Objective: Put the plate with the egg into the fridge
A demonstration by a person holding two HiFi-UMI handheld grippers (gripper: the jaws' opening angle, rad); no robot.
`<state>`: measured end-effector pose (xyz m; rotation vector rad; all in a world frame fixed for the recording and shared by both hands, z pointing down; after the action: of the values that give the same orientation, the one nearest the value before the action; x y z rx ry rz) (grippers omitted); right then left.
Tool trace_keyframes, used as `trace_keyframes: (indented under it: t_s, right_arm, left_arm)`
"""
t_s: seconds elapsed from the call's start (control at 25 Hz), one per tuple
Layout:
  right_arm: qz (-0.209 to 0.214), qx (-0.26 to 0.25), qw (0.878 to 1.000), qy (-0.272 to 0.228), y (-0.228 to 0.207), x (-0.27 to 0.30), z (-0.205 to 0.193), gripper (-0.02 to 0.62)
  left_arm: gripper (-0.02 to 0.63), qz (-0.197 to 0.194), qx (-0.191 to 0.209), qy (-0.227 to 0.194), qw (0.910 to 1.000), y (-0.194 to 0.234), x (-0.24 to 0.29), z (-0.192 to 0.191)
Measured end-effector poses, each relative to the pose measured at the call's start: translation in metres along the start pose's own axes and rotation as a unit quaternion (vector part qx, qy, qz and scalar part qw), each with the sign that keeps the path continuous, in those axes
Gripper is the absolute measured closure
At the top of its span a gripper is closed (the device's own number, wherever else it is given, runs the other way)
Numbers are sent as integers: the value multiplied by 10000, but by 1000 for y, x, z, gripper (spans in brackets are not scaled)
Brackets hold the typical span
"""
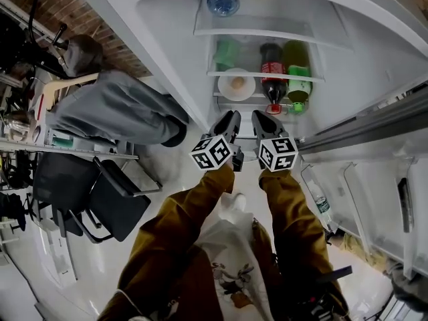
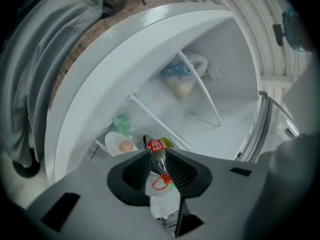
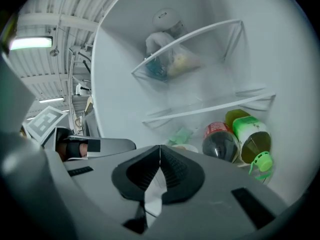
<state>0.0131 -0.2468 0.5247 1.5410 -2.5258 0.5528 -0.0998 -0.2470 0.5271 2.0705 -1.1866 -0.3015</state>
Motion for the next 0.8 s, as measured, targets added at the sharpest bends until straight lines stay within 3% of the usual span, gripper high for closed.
trace_keyframes:
  t_s: [0.12,0.36,0.56,0.8]
  right_arm:
    - [13,-72,9998,-160,9,-14,13,589]
    - [-166,-79,9992,-360,19,-44,26,589]
    - [-331,-1,9992,-239,31,-75,21,589]
    - [-317,348,9978,-474,49,-111,28,589]
  left_arm:
    - [522,-164,685,107,9975,-19,-15,8]
    - [537,-478,1438,383,9877,-55,-52,10]
    - [540,-705,1565,485,9840,-81,-84,11]
    - [539,-666,1749,508,9810,-87,-110,14]
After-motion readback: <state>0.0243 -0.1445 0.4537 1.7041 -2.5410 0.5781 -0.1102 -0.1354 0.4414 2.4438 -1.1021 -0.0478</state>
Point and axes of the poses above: the fingertips, and each gripper's own axes: x forward along the fingers, y to its left, z out of its top, the point moved 4 cm from there along -x, backward along the fingers, and after that the axes turned 4 degrees about -z, right-handed, at the moved point
